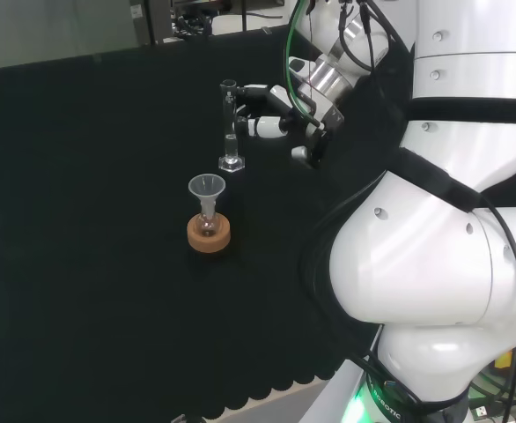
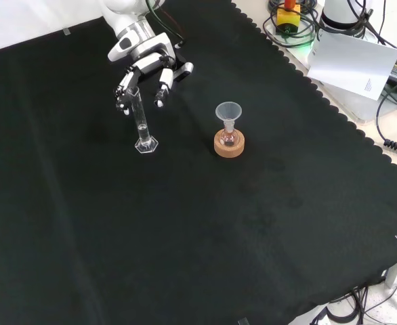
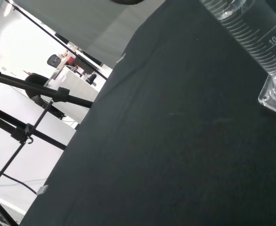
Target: Pick up the graduated cylinder.
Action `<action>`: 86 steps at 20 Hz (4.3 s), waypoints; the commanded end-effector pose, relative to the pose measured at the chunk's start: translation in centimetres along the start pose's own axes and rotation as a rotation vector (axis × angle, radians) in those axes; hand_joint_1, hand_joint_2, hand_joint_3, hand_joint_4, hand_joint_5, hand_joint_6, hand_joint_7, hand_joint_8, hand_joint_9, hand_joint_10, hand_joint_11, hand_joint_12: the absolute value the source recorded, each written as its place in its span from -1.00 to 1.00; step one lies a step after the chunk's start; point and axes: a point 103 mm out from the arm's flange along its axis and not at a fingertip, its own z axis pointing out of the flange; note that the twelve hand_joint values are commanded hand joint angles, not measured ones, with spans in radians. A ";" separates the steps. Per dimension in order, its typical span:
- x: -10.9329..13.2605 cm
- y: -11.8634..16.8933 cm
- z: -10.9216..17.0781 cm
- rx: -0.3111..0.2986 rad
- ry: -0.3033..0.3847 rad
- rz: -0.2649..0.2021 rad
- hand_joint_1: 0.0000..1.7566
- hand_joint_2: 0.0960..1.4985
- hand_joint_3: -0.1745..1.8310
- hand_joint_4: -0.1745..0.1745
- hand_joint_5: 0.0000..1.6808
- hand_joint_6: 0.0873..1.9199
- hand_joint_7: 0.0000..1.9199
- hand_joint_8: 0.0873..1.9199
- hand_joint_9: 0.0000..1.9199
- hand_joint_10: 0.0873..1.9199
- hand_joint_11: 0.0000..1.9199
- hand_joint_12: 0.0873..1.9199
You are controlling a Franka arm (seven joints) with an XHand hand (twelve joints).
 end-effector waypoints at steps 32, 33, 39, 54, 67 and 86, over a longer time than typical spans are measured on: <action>-1.6 2.3 2.5 -0.042 0.165 -0.066 0.14 0.30 -1.00 -0.20 -0.31 -1.00 -0.56 -0.43 -0.33 -0.51 -0.59 0.32; -1.7 2.3 2.7 -0.041 0.170 -0.065 0.14 0.30 -1.00 -0.20 -0.31 -1.00 -0.55 -0.43 -0.32 -0.51 -0.58 0.32; -1.8 2.5 3.3 -0.049 0.191 -0.064 0.15 0.30 -1.00 -0.20 -0.31 -1.00 -0.54 -0.43 -0.31 -0.51 -0.57 0.31; -2.0 2.8 4.1 -0.082 0.221 -0.059 0.17 0.34 -1.00 -0.18 -0.27 -0.99 -0.51 -0.44 -0.27 -0.52 -0.54 0.30; -2.0 3.1 3.9 -0.093 0.221 -0.057 0.20 0.41 -1.00 -0.10 -0.26 -0.67 -0.42 -0.48 -0.12 -0.65 -0.40 0.21; -2.1 3.6 3.7 -0.084 0.203 -0.054 0.25 0.45 -1.00 -0.10 -0.32 -0.45 -0.34 -0.46 -0.04 -0.68 -0.26 0.12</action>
